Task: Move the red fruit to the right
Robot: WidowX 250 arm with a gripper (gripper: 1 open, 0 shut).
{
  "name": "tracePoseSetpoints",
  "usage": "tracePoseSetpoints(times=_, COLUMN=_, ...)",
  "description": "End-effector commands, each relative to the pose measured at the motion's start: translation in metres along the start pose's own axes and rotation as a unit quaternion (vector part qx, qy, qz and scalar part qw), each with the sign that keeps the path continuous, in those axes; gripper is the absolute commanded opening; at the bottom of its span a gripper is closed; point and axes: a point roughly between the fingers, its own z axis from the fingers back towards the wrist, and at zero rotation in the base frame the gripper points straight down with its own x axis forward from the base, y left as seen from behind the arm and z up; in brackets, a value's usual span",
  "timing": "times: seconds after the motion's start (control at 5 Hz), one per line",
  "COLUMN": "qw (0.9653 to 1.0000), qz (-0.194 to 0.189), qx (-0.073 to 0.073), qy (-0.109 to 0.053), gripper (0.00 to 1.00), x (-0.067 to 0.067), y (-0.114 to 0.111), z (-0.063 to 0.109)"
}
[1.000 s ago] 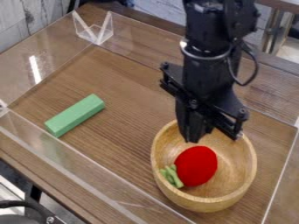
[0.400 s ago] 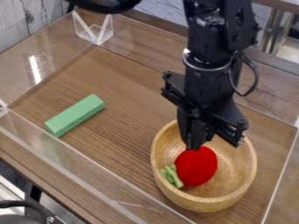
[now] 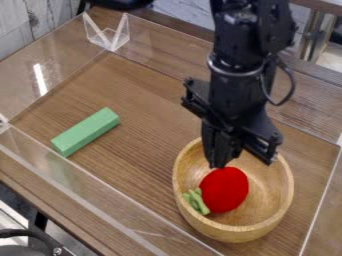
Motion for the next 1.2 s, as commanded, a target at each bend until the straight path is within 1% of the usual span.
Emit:
tracePoseSetpoints(times=0.0, qw=0.9996, qz=-0.001, qx=0.001, qy=-0.028, gripper=1.00, x=0.009, y=0.001, z=0.011)
tracePoseSetpoints(times=0.2, qw=0.9997, qz=-0.003, qx=0.000, qy=-0.026, gripper=1.00, x=0.009, y=0.001, z=0.006)
tracePoseSetpoints(times=0.4, qw=0.9997, qz=-0.002, qx=0.000, qy=-0.024, gripper=0.00, x=0.008, y=0.001, z=0.003)
tracePoseSetpoints(times=0.6, qw=0.9998, qz=-0.002, qx=-0.002, qy=-0.019, gripper=0.00, x=0.008, y=0.001, z=-0.004)
tracePoseSetpoints(times=1.0, qw=0.9995, qz=0.003, qx=0.001, qy=-0.031, gripper=0.00, x=0.010, y=0.003, z=0.012)
